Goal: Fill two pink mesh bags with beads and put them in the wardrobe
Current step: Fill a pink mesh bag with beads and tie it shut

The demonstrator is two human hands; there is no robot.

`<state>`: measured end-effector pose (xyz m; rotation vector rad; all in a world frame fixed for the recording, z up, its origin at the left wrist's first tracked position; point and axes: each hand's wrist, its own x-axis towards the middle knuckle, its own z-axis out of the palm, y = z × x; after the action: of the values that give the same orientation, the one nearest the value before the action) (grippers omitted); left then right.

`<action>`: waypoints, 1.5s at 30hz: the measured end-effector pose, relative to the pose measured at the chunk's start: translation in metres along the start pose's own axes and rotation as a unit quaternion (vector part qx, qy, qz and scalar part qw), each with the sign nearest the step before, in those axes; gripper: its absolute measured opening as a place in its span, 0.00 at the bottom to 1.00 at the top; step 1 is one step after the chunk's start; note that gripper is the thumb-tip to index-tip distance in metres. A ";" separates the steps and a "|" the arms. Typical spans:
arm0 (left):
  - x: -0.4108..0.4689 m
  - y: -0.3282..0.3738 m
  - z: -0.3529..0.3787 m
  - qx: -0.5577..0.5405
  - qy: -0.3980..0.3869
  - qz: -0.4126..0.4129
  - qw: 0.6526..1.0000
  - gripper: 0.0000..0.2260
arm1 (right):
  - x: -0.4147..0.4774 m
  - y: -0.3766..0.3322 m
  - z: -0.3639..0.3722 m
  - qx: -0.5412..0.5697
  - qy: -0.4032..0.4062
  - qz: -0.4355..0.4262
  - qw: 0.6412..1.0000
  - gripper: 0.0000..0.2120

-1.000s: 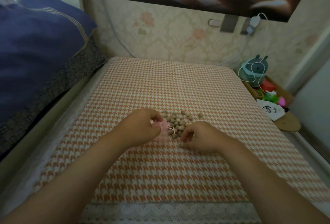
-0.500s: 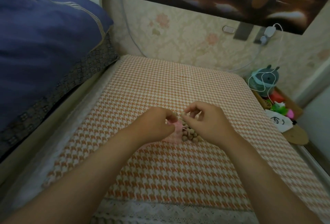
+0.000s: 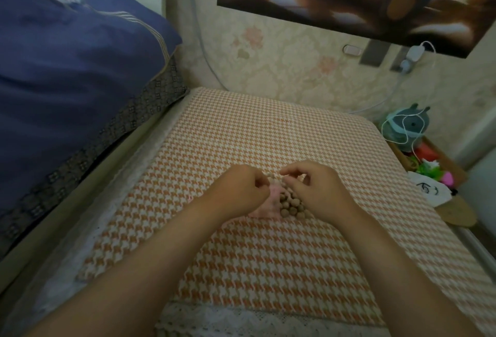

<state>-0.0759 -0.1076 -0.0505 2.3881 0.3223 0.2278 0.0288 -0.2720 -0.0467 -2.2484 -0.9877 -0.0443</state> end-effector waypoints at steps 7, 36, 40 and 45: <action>0.002 0.001 0.006 0.011 0.020 -0.001 1.000 0.06 | -0.012 0.048 -0.001 -0.073 -0.058 0.112 0.989 0.07; 0.001 -0.002 0.007 -0.045 -0.020 0.060 0.997 0.13 | -0.006 -0.016 0.008 -0.084 0.017 -0.051 0.995 0.06; 0.001 -0.003 0.005 -0.045 -0.027 0.058 0.997 0.13 | -0.006 -0.016 0.009 -0.123 -0.019 -0.047 0.991 0.09; 0.004 -0.003 0.008 -0.028 -0.009 0.033 0.999 0.11 | -0.006 -0.011 0.003 -0.110 -0.064 -0.031 0.991 0.08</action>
<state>-0.0708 -0.1096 -0.0583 2.3456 0.2253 0.2420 0.0166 -0.2688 -0.0442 -2.4452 -1.1698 -0.0388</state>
